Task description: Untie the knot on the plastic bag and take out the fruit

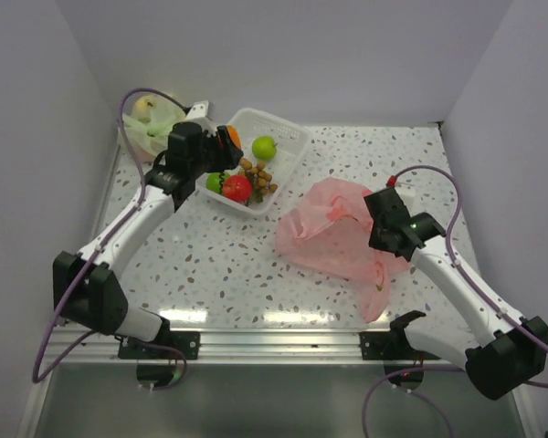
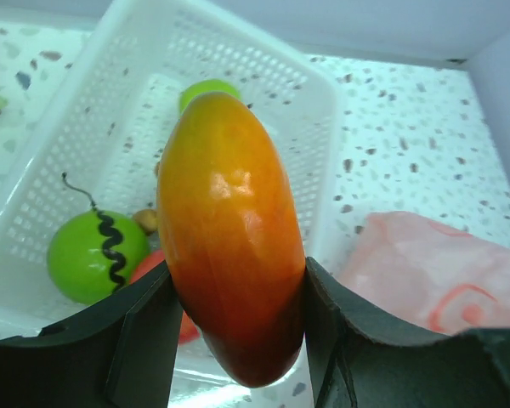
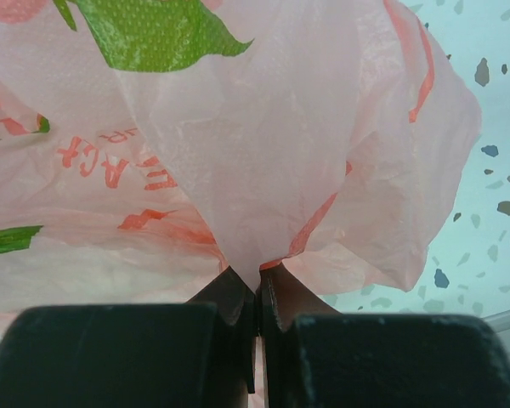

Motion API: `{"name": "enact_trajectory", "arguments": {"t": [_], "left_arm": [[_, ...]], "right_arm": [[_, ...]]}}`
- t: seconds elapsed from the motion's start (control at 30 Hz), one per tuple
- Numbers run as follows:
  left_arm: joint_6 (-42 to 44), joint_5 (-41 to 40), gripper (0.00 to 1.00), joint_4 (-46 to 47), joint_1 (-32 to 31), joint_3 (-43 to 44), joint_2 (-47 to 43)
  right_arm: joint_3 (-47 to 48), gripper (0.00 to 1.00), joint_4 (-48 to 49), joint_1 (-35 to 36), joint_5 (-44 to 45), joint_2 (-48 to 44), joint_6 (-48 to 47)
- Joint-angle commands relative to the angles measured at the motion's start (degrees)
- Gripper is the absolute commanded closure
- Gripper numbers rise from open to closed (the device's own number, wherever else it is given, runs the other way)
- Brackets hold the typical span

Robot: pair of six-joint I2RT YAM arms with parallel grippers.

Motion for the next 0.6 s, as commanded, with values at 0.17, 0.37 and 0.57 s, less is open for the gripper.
{"name": "enact_trajectory", "arguments": {"t": [0.17, 0.37, 0.57], "left_arm": [[-0.4, -1.2, 0.6, -1.1, 3.5, 15.7, 22.0], [1.5, -4.1, 0.11, -2.9, 3.6, 21.2, 26.5], [3.4, -7.3, 0.0, -4.7, 3.6, 18.7, 21.3]], "right_arm": [[0.2, 1.0, -2.9, -0.7, 0.6, -4.8, 1.6], [0.4, 1.0, -4.1, -0.8, -0.6, -6.0, 1.4], [1.4, 1.0, -6.0, -0.8, -0.6, -7.7, 0.9]]}}
